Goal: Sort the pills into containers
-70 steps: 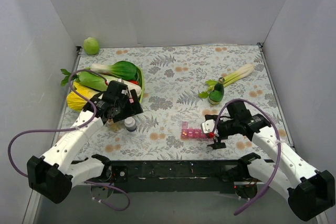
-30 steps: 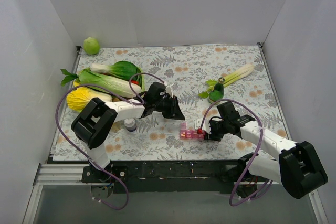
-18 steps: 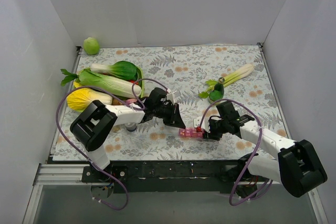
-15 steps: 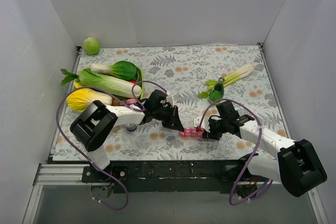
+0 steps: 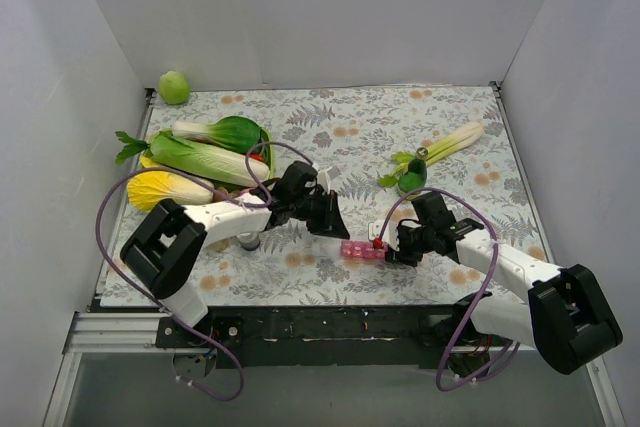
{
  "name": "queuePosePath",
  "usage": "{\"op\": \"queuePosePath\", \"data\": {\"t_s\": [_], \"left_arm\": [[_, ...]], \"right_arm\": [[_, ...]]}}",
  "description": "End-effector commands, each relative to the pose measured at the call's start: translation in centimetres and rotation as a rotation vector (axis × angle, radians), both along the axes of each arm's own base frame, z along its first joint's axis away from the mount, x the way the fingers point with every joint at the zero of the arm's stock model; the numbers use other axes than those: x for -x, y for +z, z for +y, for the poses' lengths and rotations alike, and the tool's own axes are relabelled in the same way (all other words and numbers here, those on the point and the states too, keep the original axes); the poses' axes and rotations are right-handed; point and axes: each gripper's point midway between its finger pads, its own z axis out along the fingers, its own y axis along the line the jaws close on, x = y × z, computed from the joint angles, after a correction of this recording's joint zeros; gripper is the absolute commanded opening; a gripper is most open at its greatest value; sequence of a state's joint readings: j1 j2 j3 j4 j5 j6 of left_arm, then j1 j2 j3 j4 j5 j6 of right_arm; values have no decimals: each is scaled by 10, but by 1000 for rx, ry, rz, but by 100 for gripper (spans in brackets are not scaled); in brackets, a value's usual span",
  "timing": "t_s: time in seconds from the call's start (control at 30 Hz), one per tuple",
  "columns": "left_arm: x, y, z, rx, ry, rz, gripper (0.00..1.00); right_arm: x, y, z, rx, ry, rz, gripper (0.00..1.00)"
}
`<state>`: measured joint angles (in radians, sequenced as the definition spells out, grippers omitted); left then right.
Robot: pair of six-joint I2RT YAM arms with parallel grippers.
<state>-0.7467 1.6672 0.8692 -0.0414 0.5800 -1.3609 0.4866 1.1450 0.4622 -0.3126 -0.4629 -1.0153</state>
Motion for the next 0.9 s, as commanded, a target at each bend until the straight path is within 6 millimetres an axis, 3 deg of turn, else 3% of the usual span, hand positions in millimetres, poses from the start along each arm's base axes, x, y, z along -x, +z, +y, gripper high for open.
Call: {"op": "queuePosePath", "data": {"t_s": [0.0,0.13,0.27,0.4,0.57,0.7,0.8,0.87], "left_arm": [[-21,84,-10,99,28,-185,5],[-26,84,-8,59,40,-198,4],[-27,70,-9,33,34,-171,2],[-15,25,-5,-32,0,-69,0],[19,-34,6,-117,-54,81,0],[24,-75,22,-251,-12,123,0],[21,-73,18,-239,-11,119,0],[18,-54,11,-191,-17,91,0]], "right_arm": [[14,-22,-19,97,-30,61,24],[13,-22,-19,99,-31,59,24],[14,-23,-20,105,-34,60,24],[15,-24,-21,106,-37,66,24],[14,-25,-22,111,-43,63,24],[14,-26,-23,118,-50,66,24],[14,-25,-24,120,-51,63,24],[16,-26,-25,122,-50,66,24]]}}
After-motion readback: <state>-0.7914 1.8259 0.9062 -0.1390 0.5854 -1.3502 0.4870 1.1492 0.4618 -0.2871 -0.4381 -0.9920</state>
